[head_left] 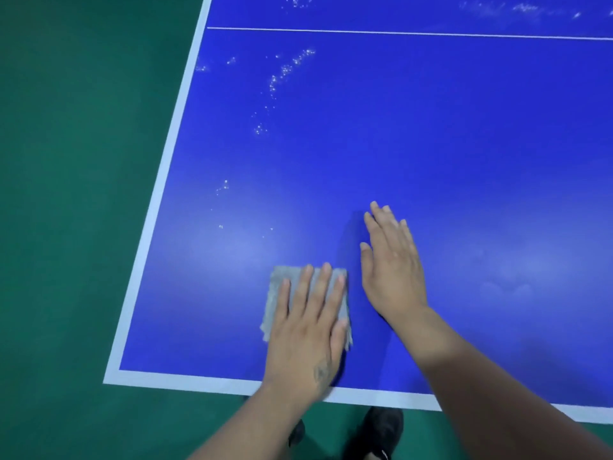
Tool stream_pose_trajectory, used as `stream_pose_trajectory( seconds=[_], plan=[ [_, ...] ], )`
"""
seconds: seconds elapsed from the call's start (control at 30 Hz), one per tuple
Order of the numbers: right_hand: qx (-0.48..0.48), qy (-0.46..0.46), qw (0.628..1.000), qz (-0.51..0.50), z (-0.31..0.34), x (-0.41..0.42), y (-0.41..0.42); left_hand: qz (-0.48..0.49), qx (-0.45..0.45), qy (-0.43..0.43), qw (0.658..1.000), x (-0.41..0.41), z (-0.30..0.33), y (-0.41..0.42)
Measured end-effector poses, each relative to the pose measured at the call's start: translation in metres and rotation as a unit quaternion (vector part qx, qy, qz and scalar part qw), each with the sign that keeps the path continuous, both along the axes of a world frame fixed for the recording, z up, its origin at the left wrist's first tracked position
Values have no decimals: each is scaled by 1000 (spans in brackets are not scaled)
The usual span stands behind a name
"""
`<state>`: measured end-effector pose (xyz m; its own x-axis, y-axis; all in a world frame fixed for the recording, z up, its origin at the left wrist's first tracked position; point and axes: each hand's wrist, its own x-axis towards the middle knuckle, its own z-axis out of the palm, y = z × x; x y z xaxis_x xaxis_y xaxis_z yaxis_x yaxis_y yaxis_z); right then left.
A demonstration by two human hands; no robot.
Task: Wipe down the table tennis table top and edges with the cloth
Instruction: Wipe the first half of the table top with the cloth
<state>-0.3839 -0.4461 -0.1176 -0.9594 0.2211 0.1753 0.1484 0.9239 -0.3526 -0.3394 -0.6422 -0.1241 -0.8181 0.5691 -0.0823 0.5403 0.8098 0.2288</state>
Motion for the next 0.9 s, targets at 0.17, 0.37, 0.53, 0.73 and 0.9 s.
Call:
stream_pose_trajectory(
  seconds=[0.17, 0.37, 0.53, 0.73, 0.9],
  plan=[
    [-36, 26, 999, 1, -2, -18, 3, -66, 11, -8, 998, 14, 1, 8],
    [-60, 47, 996, -40, -15, -17, 2, -46, 31, 26, 998, -74, -11, 27],
    [-11, 6, 1000, -28, -17, -24, -24, 91, 21, 28, 995, -128, -13, 1],
    [32, -16, 998, -49, -18, -27, -26, 204, -4, 9, 979, -94, -7, -56],
    [37, -26, 998, -47, -16, -28, -26, 194, -34, 6, 980, -21, -4, -80]
  ],
)
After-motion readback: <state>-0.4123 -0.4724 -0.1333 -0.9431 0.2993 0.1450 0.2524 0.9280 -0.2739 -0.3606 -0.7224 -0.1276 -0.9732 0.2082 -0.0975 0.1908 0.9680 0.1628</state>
